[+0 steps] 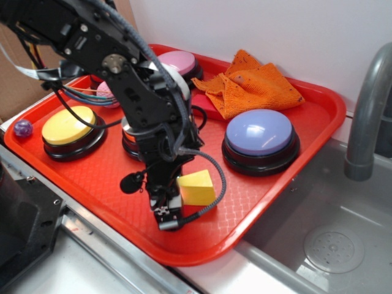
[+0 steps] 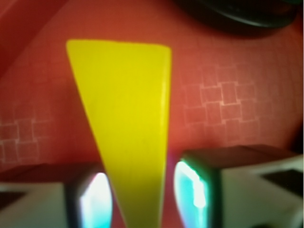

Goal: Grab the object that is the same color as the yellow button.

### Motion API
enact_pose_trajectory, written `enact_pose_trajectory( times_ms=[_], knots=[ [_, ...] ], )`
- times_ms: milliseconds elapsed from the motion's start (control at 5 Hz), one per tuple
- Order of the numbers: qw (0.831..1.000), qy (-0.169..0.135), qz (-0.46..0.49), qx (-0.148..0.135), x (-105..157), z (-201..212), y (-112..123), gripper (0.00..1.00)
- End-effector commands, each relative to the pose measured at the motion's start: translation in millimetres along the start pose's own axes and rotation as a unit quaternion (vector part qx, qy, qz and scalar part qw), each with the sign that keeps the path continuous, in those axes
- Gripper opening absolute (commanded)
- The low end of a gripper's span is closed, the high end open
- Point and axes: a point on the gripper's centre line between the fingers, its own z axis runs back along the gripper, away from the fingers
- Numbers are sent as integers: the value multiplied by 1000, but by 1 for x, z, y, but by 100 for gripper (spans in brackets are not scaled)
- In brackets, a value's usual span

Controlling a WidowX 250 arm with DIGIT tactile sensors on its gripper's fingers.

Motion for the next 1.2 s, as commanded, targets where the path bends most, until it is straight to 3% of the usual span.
enact_pose_trajectory(
  times_ms=[0, 200, 400, 800, 1000],
  knots=[
    [1000, -18, 13, 13, 9, 17, 1, 0],
    [996, 12, 83, 43, 10, 47, 15, 0],
    [986, -14, 162, 45, 10, 87, 46, 0],
    [958, -12, 285, 37, -37, 127, 115, 0],
    [951, 8, 308, 42, -49, 132, 127, 0]
  ],
)
